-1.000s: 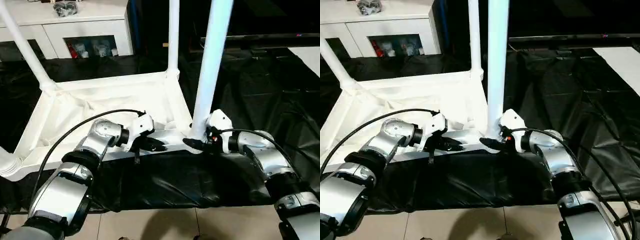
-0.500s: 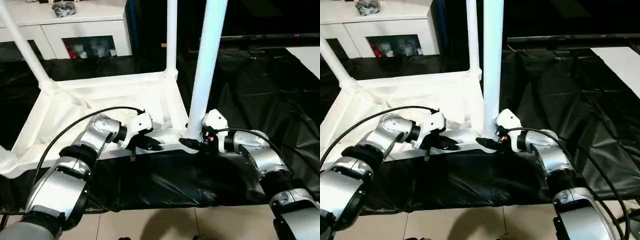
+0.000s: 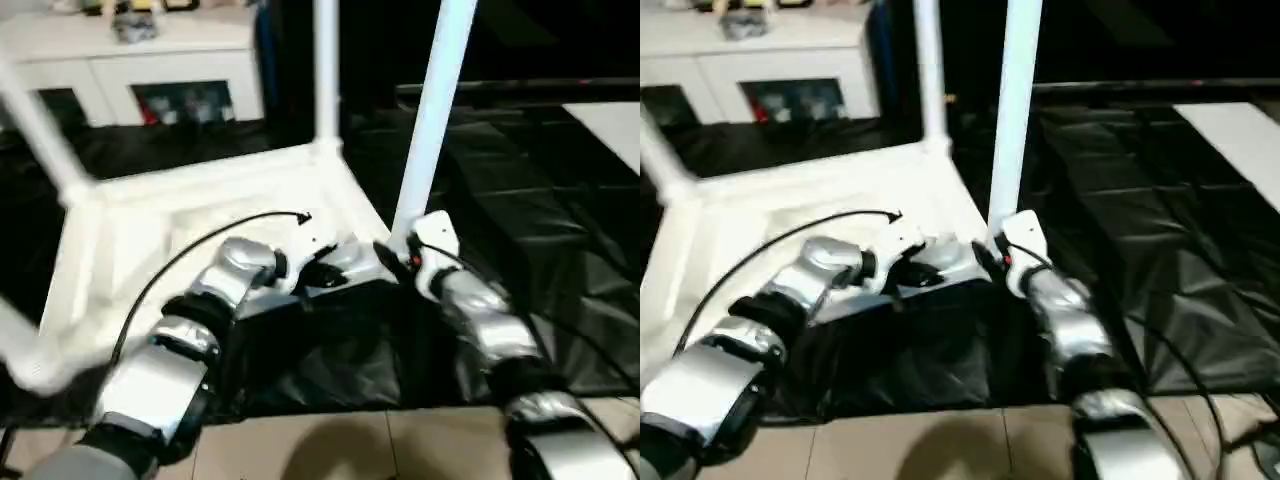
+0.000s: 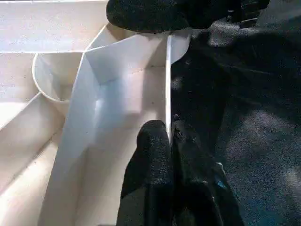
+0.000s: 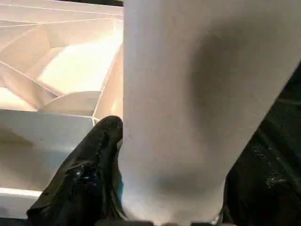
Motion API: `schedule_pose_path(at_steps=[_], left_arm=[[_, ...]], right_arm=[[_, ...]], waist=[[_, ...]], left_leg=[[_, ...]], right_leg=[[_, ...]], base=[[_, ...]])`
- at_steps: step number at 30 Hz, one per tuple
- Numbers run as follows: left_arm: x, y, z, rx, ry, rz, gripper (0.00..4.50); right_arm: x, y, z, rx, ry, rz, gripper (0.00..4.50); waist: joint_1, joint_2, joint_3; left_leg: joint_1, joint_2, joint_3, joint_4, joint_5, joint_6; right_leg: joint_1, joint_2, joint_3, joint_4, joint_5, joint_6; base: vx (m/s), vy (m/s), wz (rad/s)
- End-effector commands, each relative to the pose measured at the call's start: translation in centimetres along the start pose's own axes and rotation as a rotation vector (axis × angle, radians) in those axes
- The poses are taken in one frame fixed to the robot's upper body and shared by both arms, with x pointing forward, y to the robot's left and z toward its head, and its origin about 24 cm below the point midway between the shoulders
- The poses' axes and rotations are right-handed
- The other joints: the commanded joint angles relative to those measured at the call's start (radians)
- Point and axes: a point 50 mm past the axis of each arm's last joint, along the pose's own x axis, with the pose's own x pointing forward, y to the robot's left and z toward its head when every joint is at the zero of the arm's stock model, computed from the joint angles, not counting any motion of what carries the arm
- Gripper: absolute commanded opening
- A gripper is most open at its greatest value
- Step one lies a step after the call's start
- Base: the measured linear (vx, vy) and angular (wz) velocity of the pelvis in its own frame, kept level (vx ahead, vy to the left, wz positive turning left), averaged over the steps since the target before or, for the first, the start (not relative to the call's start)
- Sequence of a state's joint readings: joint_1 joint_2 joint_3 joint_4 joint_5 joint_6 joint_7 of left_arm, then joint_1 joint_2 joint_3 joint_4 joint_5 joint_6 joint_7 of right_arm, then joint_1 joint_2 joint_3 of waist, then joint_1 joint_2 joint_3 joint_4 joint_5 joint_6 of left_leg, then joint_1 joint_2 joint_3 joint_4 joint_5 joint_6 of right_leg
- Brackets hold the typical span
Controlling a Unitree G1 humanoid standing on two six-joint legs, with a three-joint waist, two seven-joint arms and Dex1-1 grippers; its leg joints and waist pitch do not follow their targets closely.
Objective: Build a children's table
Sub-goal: Rotate leg to tighten
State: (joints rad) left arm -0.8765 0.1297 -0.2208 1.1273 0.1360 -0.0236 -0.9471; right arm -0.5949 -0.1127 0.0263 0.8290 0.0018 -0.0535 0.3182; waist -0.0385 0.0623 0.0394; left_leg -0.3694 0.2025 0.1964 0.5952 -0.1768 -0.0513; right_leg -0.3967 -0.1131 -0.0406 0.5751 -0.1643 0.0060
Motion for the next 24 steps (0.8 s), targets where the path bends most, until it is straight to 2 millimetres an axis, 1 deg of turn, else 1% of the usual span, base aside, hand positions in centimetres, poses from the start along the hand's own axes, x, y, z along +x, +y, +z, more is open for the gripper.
schedule_pose_path(at_steps=[1, 2, 3, 4, 5, 6, 7, 8, 9, 10, 11, 12, 13, 14, 15, 16, 17, 18, 19, 20, 23, 24], left_arm=[[2.7, -2.8, 1.0, 0.053, -0.023, -0.127, 0.00], [2.2, -2.5, 0.8, 0.078, -0.024, -0.133, 0.00], [1.9, -2.3, 0.7, 0.095, -0.025, -0.136, 0.00], [1.7, -2.3, 0.6, 0.107, -0.027, -0.143, 0.00], [1.2, -2.1, 0.3, 0.127, -0.031, -0.157, 0.00], [0.7, -1.9, 0.1, 0.142, -0.035, -0.169, 0.00], [0.4, -1.9, -0.1, 0.153, -0.040, -0.185, 0.00], [0.0, -1.7, -0.3, 0.145, -0.035, -0.196, 0.00], [-0.6, -1.6, -0.6, 0.162, -0.026, -0.216, 0.00], [-1.4, -1.4, -1.1, 0.180, -0.011, -0.244, 0.00], [-1.4, -1.4, -1.1, 0.180, -0.010, -0.245, 0.00], [-2.0, -1.2, -1.4, 0.180, -0.009, -0.272, 0.00], [-2.1, -1.2, -1.4, 0.180, -0.009, -0.274, 0.00], [-2.6, -1.1, -1.6, 0.179, -0.007, -0.301, 0.00], [-2.9, -1.1, -1.7, 0.180, -0.003, -0.319, 0.00], [-3.3, -1.0, -1.9, 0.181, 0.007, -0.345, 0.00], [-3.6, -0.9, -2.1, 0.182, 0.018, -0.355, 0.00], [-3.9, -0.8, -2.2, 0.186, 0.029, -0.363, 0.00], [-4.1, -0.8, -2.3, 0.188, 0.034, -0.368, 0.00], [-4.2, -0.8, -2.4, 0.189, 0.039, -0.374, 0.00], [-4.7, -0.7, -2.5, 0.190, 0.053, -0.405, 0.00], [-4.8, -0.7, -2.6, 0.193, 0.059, -0.414, 0.00]], right_arm=[[1.4, 5.3, 1.9, -0.027, -0.079, 0.227, 3.39], [0.9, 4.4, 2.0, -0.035, -0.093, 0.236, 3.39], [0.6, 3.9, 2.0, -0.040, -0.100, 0.242, 3.45], [0.4, 3.6, 2.0, -0.040, -0.103, 0.248, 3.60], [-0.1, 2.8, 2.0, -0.041, -0.108, 0.279, 3.76], [-0.6, 2.2, 1.9, -0.042, -0.111, 0.305, 3.85], [-1.0, 1.7, 1.8, -0.050, -0.111, 0.328, 3.95], [-1.4, 1.3, 1.6, -0.065, -0.109, 0.361, 3.95], [-2.0, 0.7, 1.4, -0.096, -0.101, 0.407, 3.95], [-2.8, 0.0, 1.1, -0.135, -0.086, 0.475, 3.95], [-2.9, 0.0, 1.1, -0.137, -0.085, 0.478, 3.95], [-3.6, -0.5, 1.0, -0.163, -0.075, 0.545, 3.95], [-3.7, -0.5, 1.0, -0.165, -0.075, 0.549, 3.95], [-4.2, -0.7, 1.1, -0.183, -0.066, 0.605, 3.95], [-4.5, -0.9, 1.0, -0.194, -0.056, 0.636, 3.95], [-5.0, -1.1, 1.0, -0.214, -0.037, 0.685, 3.95], [-5.2, -1.3, 1.0, -0.234, -0.024, 0.715, 3.95], [-5.5, -1.4, 1.0, -0.254, -0.012, 0.744, 3.95], [-5.5, -1.5, 1.0, -0.258, -0.008, 0.753, 3.95], [-5.6, -1.5, 1.1, -0.261, -0.003, 0.764, 3.79], [-5.8, -1.6, 1.2, -0.276, 0.030, 0.835, 3.58], [-5.8, -1.7, 1.2, -0.282, 0.042, 0.850, 3.41]], waist=[[-0.009, -0.014, -0.051], [-0.009, -0.013, -0.051], [-0.008, -0.014, -0.055], [-0.009, -0.013, -0.057], [-0.009, -0.015, -0.058], [-0.005, -0.017, -0.062], [-0.005, -0.019, -0.064], [-0.004, -0.016, -0.069], [-0.001, -0.016, -0.071], [0.007, -0.015, -0.073], [0.011, -0.016, -0.072], [0.018, -0.018, -0.071], [0.029, -0.017, -0.071], [0.036, -0.018, -0.069], [0.039, -0.017, -0.068], [0.045, -0.017, -0.066], [0.047, -0.018, -0.066], [0.049, -0.018, -0.064], [0.050, -0.018, -0.062], [0.049, -0.018, -0.062], [0.048, -0.019, -0.061], [0.048, -0.019, -0.061]], left_leg=[[0.017, 0.005, -0.016, -0.086, -0.491, 0.019], [0.016, 0.005, -0.016, -0.087, -0.485, 0.022], [0.009, 0.007, -0.016, -0.087, -0.459, 0.035], [0.006, 0.008, -0.016, -0.087, -0.441, 0.037], [0.005, 0.009, -0.016, -0.088, -0.430, 0.040], [0.005, 0.012, -0.012, -0.084, -0.401, 0.061], [0.001, 0.012, -0.011, -0.082, -0.378, 0.073], [-0.002, 0.013, -0.008, -0.077, -0.321, 0.091], [0.000, 0.014, -0.007, -0.074, -0.294, 0.102], [-0.003, 0.015, -0.004, -0.068, -0.242, 0.129], [-0.007, 0.016, -0.003, -0.067, -0.219, 0.140], [-0.006, 0.018, 0.002, -0.064, -0.197, 0.154], [-0.004, 0.020, 0.003, -0.062, -0.185, 0.160], [-0.002, 0.021, 0.005, -0.063, -0.187, 0.157], [-0.002, 0.021, 0.005, -0.064, -0.194, 0.154], [0.001, 0.023, 0.004, -0.066, -0.210, 0.145], [0.001, 0.023, 0.003, -0.068, -0.216, 0.138], [0.003, 0.025, 0.003, -0.071, -0.239, 0.120], [0.004, 0.025, 0.003, -0.073, -0.248, 0.114], [0.004, 0.025, 0.002, -0.075, -0.264, 0.102], [0.004, 0.024, 0.002, -0.077, -0.291, 0.087], [0.004, 0.024, 0.001, -0.077, -0.290, 0.085]], right_leg=[[0.017, -0.014, 0.001, -0.092, -0.491, -0.168], [0.018, -0.014, 0.002, -0.092, -0.486, -0.168], [0.023, -0.015, 0.004, -0.089, -0.449, -0.170], [0.025, -0.016, 0.006, -0.084, -0.417, -0.179], [0.025, -0.015, 0.006, -0.083, -0.392, -0.188], [0.032, -0.014, 0.008, -0.076, -0.311, -0.216], [0.035, -0.015, 0.008, -0.072, -0.274, -0.228], [0.037, -0.016, 0.009, -0.062, -0.198, -0.252], [0.037, -0.016, 0.008, -0.060, -0.160, -0.265], [0.042, -0.015, 0.005, -0.052, -0.092, -0.286], [0.045, -0.014, 0.004, -0.048, -0.067, -0.291], [0.043, -0.016, 0.004, -0.045, -0.050, -0.301], [0.043, -0.017, 0.005, -0.042, -0.049, -0.304], [0.040, -0.018, 0.006, -0.044, -0.067, -0.304], [0.040, -0.018, 0.006, -0.045, -0.081, -0.302], [0.040, -0.017, 0.006, -0.047, -0.112, -0.297], [0.040, -0.017, 0.006, -0.047, -0.127, -0.295], [0.037, -0.016, 0.008, -0.049, -0.161, -0.290], [0.035, -0.016, 0.009, -0.051, -0.171, -0.288], [0.035, -0.015, 0.010, -0.051, -0.187, -0.284], [0.034, -0.016, 0.011, -0.054, -0.216, -0.276], [0.034, -0.017, 0.011, -0.054, -0.215, -0.275]], base=[[0.000, 0.000, 0.00], [0.000, 0.000, 0.00], [0.000, 0.000, 0.00], [0.000, 0.000, 0.00], [0.000, 0.000, 0.00], [0.000, 0.000, 0.00], [0.000, 0.000, 0.00], [0.000, 0.000, 0.00], [0.000, 0.000, 0.00], [0.000, 0.000, 0.00], [0.000, 0.000, 0.00], [0.000, 0.000, 0.00], [0.000, 0.000, 0.00], [0.000, 0.000, 0.00], [0.000, 0.000, 0.00], [0.000, 0.000, 0.00], [0.000, 0.000, 0.00], [0.000, 0.000, 0.00], [0.000, 0.000, 0.00], [0.000, 0.000, 0.00], [0.000, 0.000, 0.00], [0.000, 0.000, 0.00]])
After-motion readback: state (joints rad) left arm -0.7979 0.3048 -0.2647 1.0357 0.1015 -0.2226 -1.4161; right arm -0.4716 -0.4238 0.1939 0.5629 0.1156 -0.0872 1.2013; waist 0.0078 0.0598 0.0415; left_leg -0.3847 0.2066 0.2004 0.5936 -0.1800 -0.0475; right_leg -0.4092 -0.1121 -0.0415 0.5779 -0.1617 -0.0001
